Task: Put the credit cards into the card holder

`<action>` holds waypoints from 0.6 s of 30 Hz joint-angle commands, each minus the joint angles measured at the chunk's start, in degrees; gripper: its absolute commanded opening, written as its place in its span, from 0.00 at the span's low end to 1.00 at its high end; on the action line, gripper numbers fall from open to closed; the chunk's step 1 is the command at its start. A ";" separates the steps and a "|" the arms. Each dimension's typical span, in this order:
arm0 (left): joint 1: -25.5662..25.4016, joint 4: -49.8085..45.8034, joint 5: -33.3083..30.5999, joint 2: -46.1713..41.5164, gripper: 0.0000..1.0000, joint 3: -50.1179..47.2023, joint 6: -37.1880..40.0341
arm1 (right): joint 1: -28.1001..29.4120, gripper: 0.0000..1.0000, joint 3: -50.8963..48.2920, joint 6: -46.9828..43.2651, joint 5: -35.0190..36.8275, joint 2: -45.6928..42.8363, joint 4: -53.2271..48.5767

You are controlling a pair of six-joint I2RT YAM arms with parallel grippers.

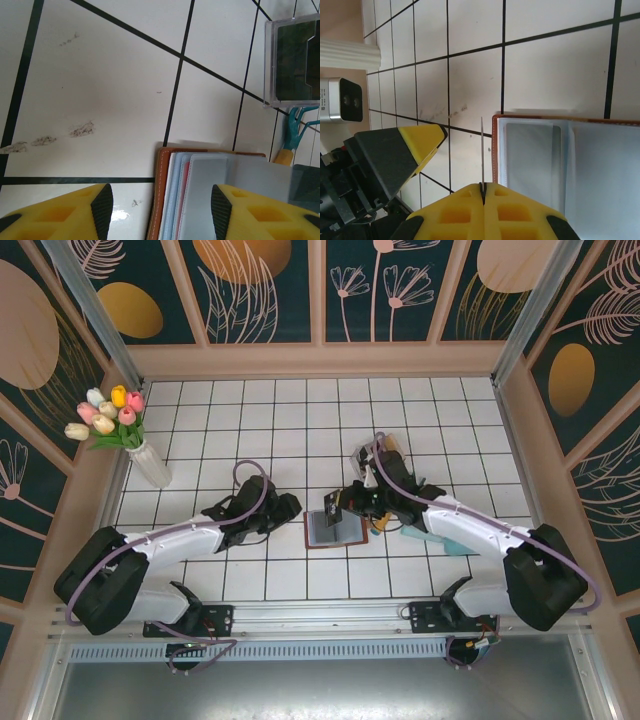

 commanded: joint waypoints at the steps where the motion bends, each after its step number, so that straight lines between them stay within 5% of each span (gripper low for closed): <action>1: 0.40 2.75 2.55 0.79 0.55 -0.57 0.07 | 0.14 0.00 -3.20 0.55 2.26 -0.32 2.89; 5: 0.34 4.66 5.46 2.92 0.54 -0.22 0.94 | -0.16 0.00 -5.73 -0.60 5.59 -0.10 3.50; 18: 0.17 6.85 10.25 10.15 0.44 1.45 1.86 | -2.67 0.00 -14.34 0.87 -1.30 4.13 19.59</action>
